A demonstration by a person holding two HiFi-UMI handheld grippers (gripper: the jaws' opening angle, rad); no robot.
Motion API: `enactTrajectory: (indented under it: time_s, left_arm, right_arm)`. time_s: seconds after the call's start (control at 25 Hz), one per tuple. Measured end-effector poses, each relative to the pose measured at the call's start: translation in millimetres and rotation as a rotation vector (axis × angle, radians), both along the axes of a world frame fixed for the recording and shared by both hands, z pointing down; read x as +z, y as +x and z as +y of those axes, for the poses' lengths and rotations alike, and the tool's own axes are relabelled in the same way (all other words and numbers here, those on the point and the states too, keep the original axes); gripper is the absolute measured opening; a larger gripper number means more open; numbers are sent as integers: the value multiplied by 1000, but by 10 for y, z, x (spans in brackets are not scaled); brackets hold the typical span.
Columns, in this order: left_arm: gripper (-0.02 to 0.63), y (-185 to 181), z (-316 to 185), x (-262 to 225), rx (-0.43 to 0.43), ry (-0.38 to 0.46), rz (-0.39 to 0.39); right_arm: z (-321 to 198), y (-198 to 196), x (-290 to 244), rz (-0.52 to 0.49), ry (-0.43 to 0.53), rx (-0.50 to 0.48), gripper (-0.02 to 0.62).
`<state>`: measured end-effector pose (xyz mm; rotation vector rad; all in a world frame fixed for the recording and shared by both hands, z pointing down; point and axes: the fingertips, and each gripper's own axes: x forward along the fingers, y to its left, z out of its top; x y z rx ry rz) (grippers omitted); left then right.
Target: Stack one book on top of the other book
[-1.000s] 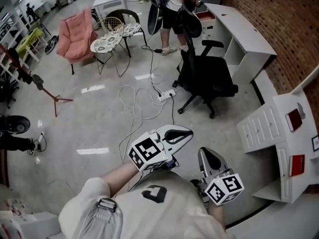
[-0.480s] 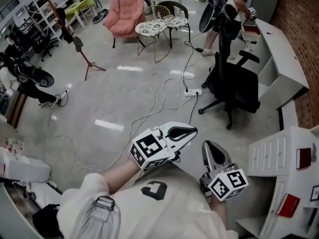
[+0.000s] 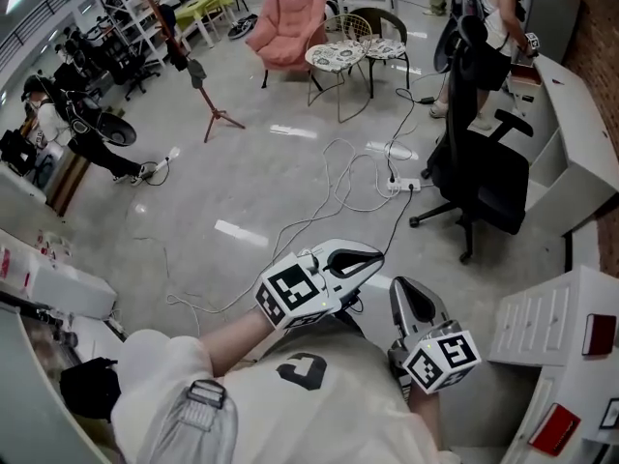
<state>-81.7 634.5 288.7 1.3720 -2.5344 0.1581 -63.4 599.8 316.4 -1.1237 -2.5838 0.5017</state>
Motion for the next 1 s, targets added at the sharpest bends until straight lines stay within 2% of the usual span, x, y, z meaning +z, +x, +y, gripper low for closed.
enactTrajectory:
  time_s: [0.16, 0.44, 0.64, 0.84, 1.0]
  left_arm:
    - [6, 46, -162, 43, -3, -51, -4]
    - [6, 19, -355, 38, 0, -68, -8]
    - [6, -23, -791, 69, 63, -19, 9]
    - [6, -199, -1306, 89, 153, 4, -26]
    - [6, -486, -1617, 164, 226, 36, 33]
  right_arm:
    - [-146, 92, 40, 10, -9, -2, 6]
    - [-349, 86, 95, 38, -20, 4, 6]
    - [-779, 131, 160, 58, 12, 72, 6]
    - [-1274, -69, 251, 68, 32, 156, 6]
    - [-1607, -271, 227, 104, 79, 246, 6]
